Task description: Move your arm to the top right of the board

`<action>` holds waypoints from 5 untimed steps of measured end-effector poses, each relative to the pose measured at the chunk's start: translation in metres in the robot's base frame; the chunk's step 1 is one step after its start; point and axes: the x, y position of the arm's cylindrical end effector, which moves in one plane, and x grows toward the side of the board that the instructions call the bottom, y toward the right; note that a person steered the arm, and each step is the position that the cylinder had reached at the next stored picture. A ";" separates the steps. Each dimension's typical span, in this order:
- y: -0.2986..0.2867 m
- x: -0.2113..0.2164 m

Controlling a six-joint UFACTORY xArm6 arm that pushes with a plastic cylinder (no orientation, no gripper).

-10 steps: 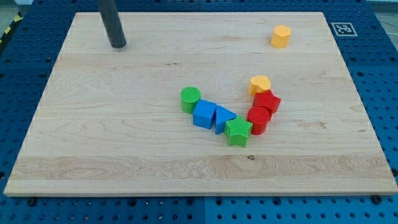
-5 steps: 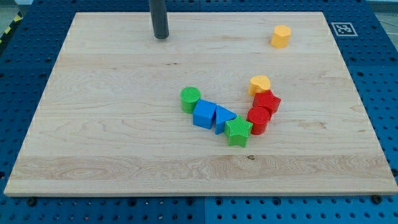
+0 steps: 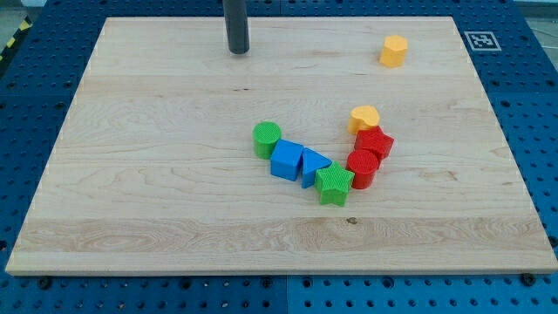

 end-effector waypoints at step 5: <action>0.009 -0.002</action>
